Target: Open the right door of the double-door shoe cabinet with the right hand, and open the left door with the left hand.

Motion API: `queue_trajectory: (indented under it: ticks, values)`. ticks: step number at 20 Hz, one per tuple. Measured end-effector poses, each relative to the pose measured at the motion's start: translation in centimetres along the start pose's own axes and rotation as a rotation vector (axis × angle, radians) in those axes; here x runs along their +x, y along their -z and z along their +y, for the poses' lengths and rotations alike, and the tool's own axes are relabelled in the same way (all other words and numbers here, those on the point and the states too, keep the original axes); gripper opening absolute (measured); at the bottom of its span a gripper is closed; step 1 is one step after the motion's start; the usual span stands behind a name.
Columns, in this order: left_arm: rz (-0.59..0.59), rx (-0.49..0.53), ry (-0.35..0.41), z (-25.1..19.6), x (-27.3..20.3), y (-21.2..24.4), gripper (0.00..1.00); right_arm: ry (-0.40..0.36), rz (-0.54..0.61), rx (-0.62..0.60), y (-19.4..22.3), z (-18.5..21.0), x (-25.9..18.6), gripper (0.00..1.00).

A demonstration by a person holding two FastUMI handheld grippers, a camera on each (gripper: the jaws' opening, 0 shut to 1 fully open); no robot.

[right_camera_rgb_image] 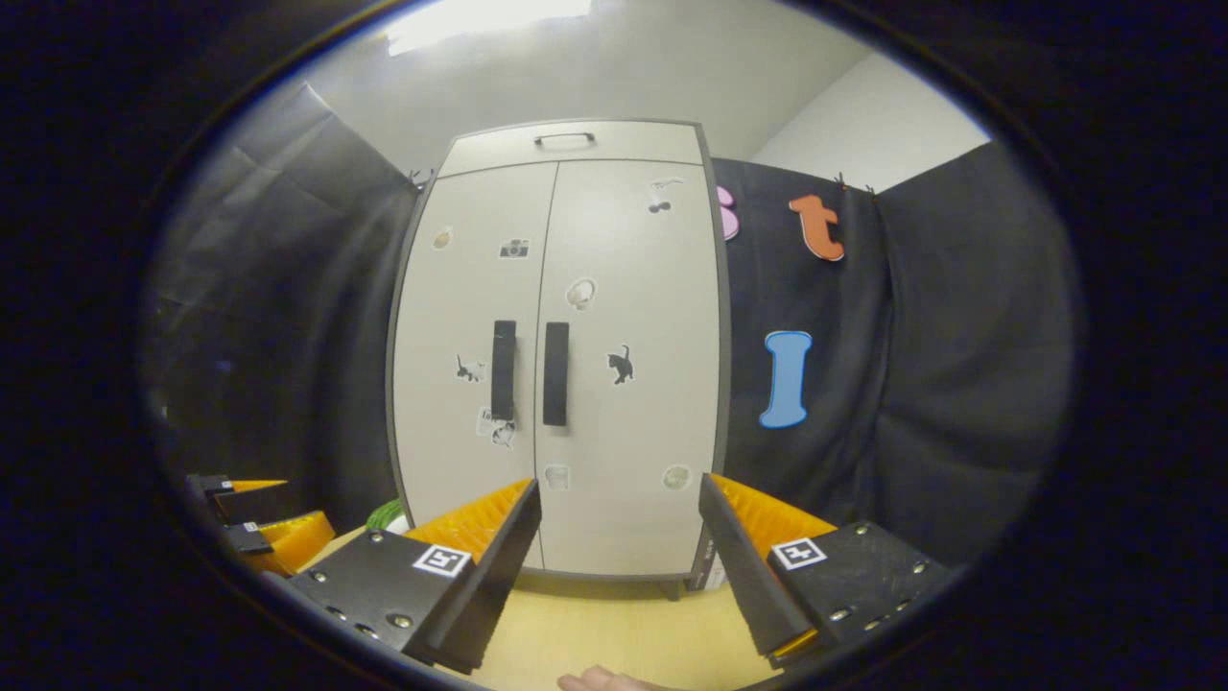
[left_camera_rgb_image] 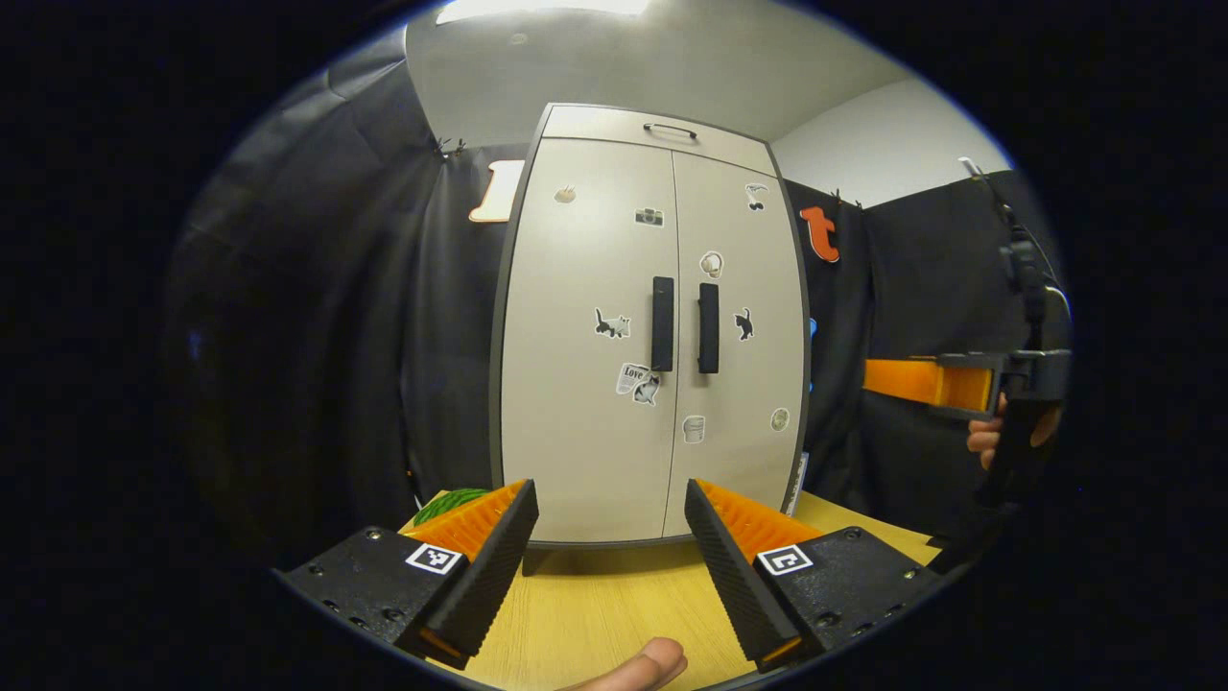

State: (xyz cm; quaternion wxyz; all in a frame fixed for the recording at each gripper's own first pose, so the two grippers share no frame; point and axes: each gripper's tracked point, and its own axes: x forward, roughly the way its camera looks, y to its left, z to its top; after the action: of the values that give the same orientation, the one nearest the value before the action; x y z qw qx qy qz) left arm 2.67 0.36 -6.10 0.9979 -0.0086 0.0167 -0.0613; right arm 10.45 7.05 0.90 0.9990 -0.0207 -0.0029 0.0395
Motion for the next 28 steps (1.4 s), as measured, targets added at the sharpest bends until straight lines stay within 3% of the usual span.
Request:
queue_trajectory:
  ticks: [1, 2, 3, 6, 7, 9, 10, 11, 13, 16, 17, 18, 21, 24, 25, 26, 28]
  values:
    - [-0.001, -0.004, -0.001, 0.4, -0.2, 0.3, 0.96, 0.001, -0.014, -0.008, -0.6, 0.4, 1.3, 0.99]
    - [0.003, -0.006, -0.006, 1.0, -0.3, 0.5, 0.96, 0.009, -0.023, -0.017, -1.3, 0.7, 2.8, 0.94]
    - [0.013, -0.007, -0.016, 1.6, -0.4, 1.0, 0.96, 0.017, -0.031, -0.030, -1.8, 1.0, 4.2, 0.98]
    - [0.031, -0.013, -0.043, 3.3, -0.5, 1.8, 0.96, 0.017, -0.041, -0.052, -2.8, 2.6, 8.8, 0.98]
    - [0.036, -0.014, -0.051, 3.9, -0.5, 2.1, 0.96, 0.020, -0.036, -0.058, -2.8, 3.0, 10.4, 0.94]
    - [0.040, -0.012, -0.059, 4.6, -0.5, 2.2, 0.96, 0.024, -0.009, -0.051, -2.6, 3.9, 13.4, 0.94]
    - [0.039, -0.013, -0.065, 5.1, -0.6, 2.2, 0.96, 0.021, 0.002, -0.036, -2.7, 4.5, 14.8, 0.99]
    - [0.037, -0.014, -0.070, 5.5, -0.7, 2.3, 0.96, 0.023, 0.010, -0.028, -2.8, 4.8, 16.2, 0.94]
    - [0.036, -0.008, -0.064, 5.7, -1.0, 2.4, 0.96, 0.028, 0.015, -0.026, -3.0, 5.2, 18.5, 0.98]
    - [0.024, -0.004, -0.070, 6.4, -1.1, 2.0, 0.96, 0.043, 0.040, -0.013, -2.5, 5.7, 21.0, 0.98]
    - [0.021, 0.000, -0.077, 6.9, -1.4, 2.0, 0.96, 0.037, 0.053, -0.004, -2.3, 6.2, 21.6, 0.94]
    - [0.020, 0.004, -0.085, 7.3, -1.6, 2.0, 0.96, 0.031, 0.060, 0.001, -2.2, 6.5, 22.1, 0.98]
    - [0.021, 0.011, -0.094, 7.7, -1.7, 1.9, 0.96, 0.058, 0.051, 0.009, -2.3, 6.7, 23.4, 0.98]
    - [0.017, 0.007, -0.098, 7.8, -1.7, 1.9, 0.96, 0.054, 0.080, 0.027, -1.4, 7.3, 24.5, 0.92]
    - [0.019, -0.007, -0.106, 8.1, -1.8, 1.9, 0.92, 0.046, 0.080, 0.042, -1.3, 7.6, 24.6, 0.84]
    - [0.013, -0.019, -0.111, 8.3, -2.0, 1.7, 0.96, 0.045, 0.076, 0.054, -1.5, 7.8, 24.5, 0.61]
    - [-0.002, -0.039, -0.110, 8.2, -2.2, 1.1, 0.92, 0.052, 0.069, 0.060, -1.5, 7.7, 24.5, 0.64]
